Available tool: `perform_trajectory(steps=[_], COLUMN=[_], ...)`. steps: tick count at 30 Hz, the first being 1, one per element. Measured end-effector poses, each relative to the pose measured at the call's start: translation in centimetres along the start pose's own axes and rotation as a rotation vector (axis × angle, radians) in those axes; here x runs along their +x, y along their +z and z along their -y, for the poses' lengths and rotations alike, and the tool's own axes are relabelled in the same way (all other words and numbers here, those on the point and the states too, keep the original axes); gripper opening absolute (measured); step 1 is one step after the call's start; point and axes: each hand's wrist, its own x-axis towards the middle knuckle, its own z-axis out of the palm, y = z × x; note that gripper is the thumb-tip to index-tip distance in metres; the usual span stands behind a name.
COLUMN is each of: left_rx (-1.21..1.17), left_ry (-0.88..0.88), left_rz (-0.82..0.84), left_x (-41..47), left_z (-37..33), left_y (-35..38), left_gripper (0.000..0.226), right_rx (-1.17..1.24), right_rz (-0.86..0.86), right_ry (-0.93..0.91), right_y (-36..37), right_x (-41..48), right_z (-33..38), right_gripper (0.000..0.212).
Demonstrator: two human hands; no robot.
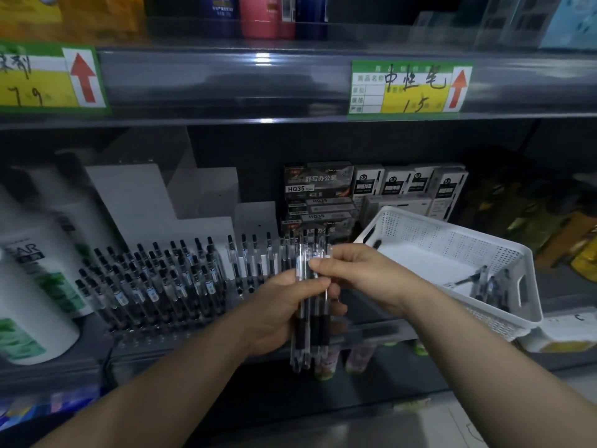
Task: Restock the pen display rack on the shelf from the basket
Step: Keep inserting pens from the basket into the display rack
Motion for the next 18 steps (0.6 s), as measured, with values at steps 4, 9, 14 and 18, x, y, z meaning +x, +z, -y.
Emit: perform_trajectory(steps=[4, 9, 14, 18], left_rx=[-0.052, -0.038, -0.009, -0.001], left_ry=[-0.03, -0.019, 0.019, -0.015], left_rz=[0.059, 0.062, 0.08, 0.099], left_x=[-0.2, -0.3, -0.6, -0.9], left_z=[-0.2, -0.4, -0.4, -0.5], left_y=[-0.1, -0.3, -0.3, -0.2], left_gripper=[0.02, 0.03, 0.03, 0.034], right_rx=[0.205, 0.217, 0.224, 0.197], right_rz=[0.042, 0.123, 0.173, 0.152], right_ry=[0.018, -0.003, 0.018, 0.016], right_y=[0.3, -0.1, -0.8, -1.0], right_x=[0.2, 0.2, 0.1, 0.2], right_z=[0.0, 0.1, 0.3, 0.4], right_gripper=[0.02, 0.015, 0.026, 0.031])
